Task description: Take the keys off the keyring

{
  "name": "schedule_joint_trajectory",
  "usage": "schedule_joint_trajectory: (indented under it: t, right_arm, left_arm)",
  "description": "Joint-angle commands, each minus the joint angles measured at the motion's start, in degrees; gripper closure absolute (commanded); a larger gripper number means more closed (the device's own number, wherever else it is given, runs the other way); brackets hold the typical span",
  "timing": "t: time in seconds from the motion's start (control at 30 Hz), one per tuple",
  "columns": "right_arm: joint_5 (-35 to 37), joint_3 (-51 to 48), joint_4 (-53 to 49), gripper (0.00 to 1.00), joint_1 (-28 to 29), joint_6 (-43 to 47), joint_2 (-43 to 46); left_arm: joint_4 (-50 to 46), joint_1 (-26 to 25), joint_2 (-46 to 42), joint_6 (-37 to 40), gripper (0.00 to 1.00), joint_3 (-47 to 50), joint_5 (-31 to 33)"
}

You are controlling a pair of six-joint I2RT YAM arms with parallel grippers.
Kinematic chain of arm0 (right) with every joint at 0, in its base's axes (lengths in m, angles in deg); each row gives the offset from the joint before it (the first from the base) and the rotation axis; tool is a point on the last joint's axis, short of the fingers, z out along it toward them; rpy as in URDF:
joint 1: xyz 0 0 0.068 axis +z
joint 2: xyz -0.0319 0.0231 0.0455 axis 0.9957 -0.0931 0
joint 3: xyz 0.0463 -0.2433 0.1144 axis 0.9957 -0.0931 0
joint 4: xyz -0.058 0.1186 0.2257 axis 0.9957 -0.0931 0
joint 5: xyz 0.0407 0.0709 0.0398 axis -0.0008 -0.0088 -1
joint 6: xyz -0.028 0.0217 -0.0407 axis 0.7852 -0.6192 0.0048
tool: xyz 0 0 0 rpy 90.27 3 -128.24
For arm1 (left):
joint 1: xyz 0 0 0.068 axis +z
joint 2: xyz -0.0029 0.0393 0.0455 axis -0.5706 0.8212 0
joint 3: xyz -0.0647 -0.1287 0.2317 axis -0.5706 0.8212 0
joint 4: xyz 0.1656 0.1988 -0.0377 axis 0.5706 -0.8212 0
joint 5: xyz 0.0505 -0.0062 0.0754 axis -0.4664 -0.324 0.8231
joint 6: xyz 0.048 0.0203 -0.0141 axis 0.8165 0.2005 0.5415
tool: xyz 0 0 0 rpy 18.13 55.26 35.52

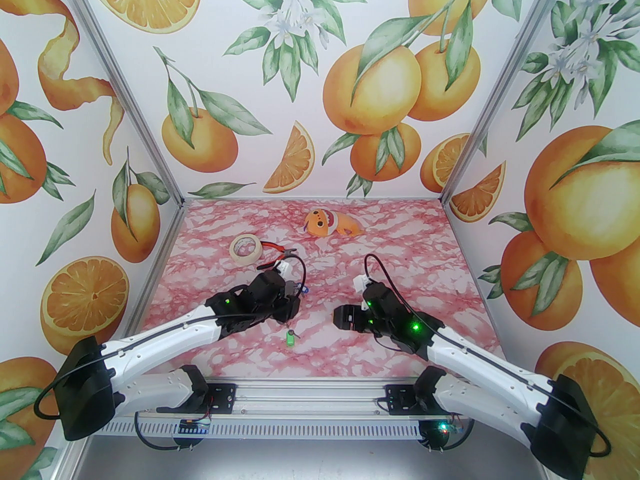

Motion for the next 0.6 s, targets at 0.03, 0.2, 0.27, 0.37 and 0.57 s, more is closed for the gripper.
schedule_joint_trajectory:
  t: [0.03, 0.2, 0.27, 0.37, 0.57]
  right_arm:
    - [2.1, 2.66, -2.55, 0.27, 0.19, 1.84, -0.27]
    - [0.17, 2.01, -1.7, 0.26, -0.34, 1.99, -0.69]
    - [-1.11, 1.18, -0.39, 0.26, -1.02, 2.13, -0.75]
    - [-2.03, 0.57, -0.11, 0.26, -2.21, 2.79, -0.66]
    - [-3.87, -0.63, 0.73, 0.26, -4.17, 3.35, 0.55]
  left_arm:
    - [-1.66, -2.63, 0.01, -14.51, 0.49, 4.68, -5.69]
    - [-1.8, -4.7, 1.68, -25.14, 0.54, 7.06, -2.98]
    - [1.67, -5.03, 3.91, -26.98, 0.5, 7.12, -3.09]
    - [0.31, -5.15, 8.51, -28.14, 0.51, 4.07, -1.77]
    - [2.48, -5.04, 12.66, -32.77, 0.56, 2.37, -0.1]
